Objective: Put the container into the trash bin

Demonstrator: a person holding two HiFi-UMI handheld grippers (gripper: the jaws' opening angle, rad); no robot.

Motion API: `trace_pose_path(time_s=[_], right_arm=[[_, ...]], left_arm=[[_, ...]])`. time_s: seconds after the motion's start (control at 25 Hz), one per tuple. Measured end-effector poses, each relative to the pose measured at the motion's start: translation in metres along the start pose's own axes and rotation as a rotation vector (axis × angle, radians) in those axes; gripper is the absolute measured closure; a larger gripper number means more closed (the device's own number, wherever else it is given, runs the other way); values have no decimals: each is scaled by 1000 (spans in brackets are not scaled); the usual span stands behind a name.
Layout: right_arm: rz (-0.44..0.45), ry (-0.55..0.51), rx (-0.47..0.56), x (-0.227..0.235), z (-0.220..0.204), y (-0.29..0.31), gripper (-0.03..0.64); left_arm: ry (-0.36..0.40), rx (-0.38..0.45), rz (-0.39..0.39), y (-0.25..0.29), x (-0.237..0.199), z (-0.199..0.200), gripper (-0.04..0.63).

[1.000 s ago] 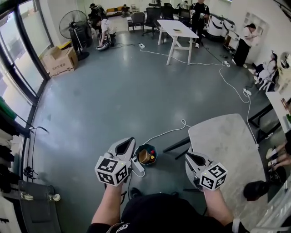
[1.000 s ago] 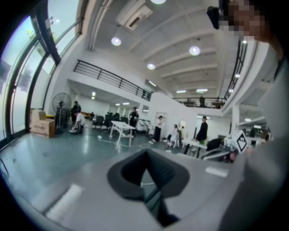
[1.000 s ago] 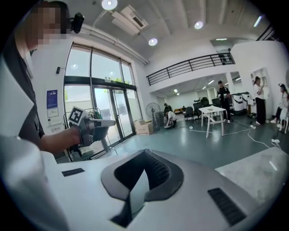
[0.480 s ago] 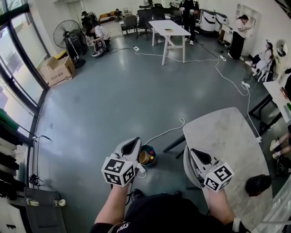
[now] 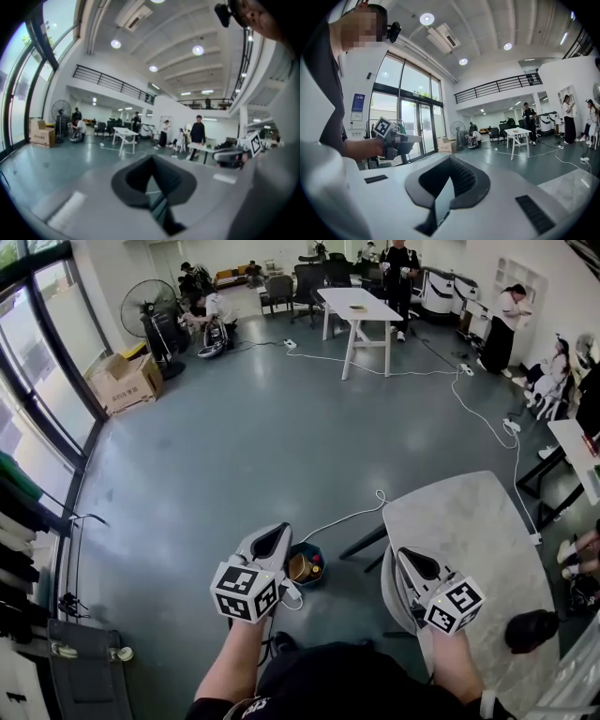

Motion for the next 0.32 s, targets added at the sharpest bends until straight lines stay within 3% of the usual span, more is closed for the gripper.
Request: trace_pose_path(time_s=[0.32], right_arm=[[26,-16,3,-7,4,14,626]], left_arm=[[-3,-1,6,-4,-12,1,588]])
Point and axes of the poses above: the fingertips, and each gripper's own axes: y forward along the fingers, x to its right, z out of its top, the point moved 4 cm from there along -y, backward along the fingers, and after that the axes turned 12 degrees about -z, right-handed, at the moved point
